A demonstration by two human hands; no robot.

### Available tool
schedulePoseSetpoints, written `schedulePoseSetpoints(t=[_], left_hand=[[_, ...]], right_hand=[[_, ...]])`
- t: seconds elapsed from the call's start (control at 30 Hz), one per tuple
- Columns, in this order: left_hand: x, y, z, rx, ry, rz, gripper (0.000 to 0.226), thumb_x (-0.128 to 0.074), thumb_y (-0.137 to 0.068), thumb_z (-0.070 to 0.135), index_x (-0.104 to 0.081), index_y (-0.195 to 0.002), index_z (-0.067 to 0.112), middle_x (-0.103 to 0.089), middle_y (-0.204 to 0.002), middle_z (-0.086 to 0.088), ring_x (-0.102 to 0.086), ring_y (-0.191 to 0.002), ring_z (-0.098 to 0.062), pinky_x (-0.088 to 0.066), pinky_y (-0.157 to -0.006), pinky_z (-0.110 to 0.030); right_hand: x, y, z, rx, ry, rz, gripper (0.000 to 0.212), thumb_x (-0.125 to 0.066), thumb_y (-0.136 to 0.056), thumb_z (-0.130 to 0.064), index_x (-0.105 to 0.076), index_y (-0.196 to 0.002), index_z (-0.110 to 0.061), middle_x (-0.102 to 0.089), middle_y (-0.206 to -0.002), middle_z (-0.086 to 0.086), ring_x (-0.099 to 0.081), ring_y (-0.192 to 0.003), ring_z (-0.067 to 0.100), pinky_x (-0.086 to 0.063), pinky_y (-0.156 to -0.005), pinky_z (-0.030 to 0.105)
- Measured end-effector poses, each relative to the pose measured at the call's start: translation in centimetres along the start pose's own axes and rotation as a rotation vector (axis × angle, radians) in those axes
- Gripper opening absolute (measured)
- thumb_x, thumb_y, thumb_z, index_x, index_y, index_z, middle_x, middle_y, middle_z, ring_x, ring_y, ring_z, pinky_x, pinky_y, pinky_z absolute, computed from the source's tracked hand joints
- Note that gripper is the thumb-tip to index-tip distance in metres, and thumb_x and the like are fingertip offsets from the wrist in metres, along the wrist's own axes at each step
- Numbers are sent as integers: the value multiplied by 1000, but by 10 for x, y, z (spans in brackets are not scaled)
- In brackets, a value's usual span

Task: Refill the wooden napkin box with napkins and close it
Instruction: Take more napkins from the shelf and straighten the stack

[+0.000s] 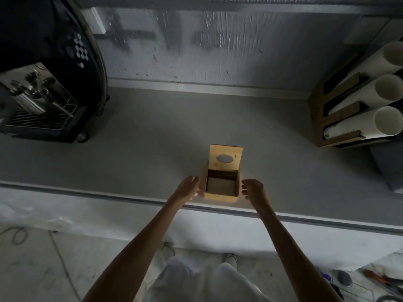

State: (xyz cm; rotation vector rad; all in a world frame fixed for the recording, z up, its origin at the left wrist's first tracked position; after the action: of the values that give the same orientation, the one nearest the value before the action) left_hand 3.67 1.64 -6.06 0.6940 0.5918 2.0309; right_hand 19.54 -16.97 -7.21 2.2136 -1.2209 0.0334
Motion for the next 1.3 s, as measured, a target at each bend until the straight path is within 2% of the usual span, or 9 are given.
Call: schedulePoseSetpoints(t=[0.13,0.23,0.37,0.57,0.67,0.77,0.87,1.0,1.3], left_hand=[[66,5,43,-176,-176,100,39,-40,-97,41,-50,-70,15,-54,-60,-5,-54,-50,-24,-47,-58,-34],[132,13,104,-352,-419,198,43,-41,-97,42,-51,-68,12,-60,-63,-15,-66,-66,-33,-49,-71,-35],[191,40,195,-591,-578,251,49,-43,-96,42,-48,-65,5,-61,-70,-25,-63,-72,-36,-46,-67,-40],[273,134,366,-962,-599,378,50,-42,-95,40,-44,-59,6,-46,-54,-10,-46,-51,-23,-35,-56,-32],[316,185,440,-1091,-598,556,51,-39,-93,45,-52,-65,4,-60,-63,-12,-57,-61,-30,-45,-61,-35],[359,221,493,-1137,-561,717,47,-37,-90,44,-54,-71,4,-64,-70,-15,-61,-71,-36,-52,-69,-39],[389,250,527,-1159,-574,811,44,-38,-92,38,-56,-70,4,-66,-72,-15,-61,-64,-27,-48,-66,-34],[413,262,550,-1081,-678,790,50,-33,-95,42,-64,-81,5,-71,-78,-10,-67,-63,-27,-52,-73,-35],[454,242,556,-964,-585,704,41,-38,-95,36,-65,-85,7,-71,-79,-6,-69,-63,-26,-57,-65,-35]], right_hand=[[-17,12,-72,207,229,86,23,-48,-89,-20,-65,-78,-31,-72,-90,5,-67,-85,25,-54,-77,42],[-47,23,-146,306,174,82,23,-52,-86,-13,-68,-78,-26,-72,-80,0,-69,-80,23,-55,-72,40],[-69,39,-247,487,207,104,35,-51,-83,-6,-66,-67,-34,-68,-71,-11,-69,-73,20,-55,-68,40],[-75,120,-453,879,165,213,28,-48,-94,-27,-67,-74,-17,-67,-66,-6,-66,-62,13,-56,-68,40],[-73,157,-542,1015,180,273,35,-43,-95,-35,-65,-72,-20,-67,-66,-5,-67,-63,15,-57,-69,42],[-66,183,-615,1124,188,377,36,-41,-91,-42,-64,-76,-20,-67,-66,-5,-67,-65,17,-55,-72,43],[-61,206,-667,1209,163,414,37,-38,-93,-41,-65,-87,-16,-66,-75,-7,-67,-69,18,-56,-74,44],[-59,221,-708,1257,228,455,41,-35,-95,-43,-65,-96,-14,-66,-81,-8,-66,-70,13,-57,-75,42],[-64,197,-729,1208,315,528,43,-31,-96,-46,-64,-94,-19,-71,-87,1,-67,-75,20,-56,-77,41]])
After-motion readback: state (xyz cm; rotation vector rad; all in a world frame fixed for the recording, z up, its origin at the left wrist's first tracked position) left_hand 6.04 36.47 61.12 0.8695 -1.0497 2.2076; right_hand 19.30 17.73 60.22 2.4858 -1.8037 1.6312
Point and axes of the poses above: each hand's wrist, its own y-axis away from the middle knuckle, its own x-axis out of the back of the hand, z = x × y, the point moved 10 cm from there along -y, towards the middle knuckle
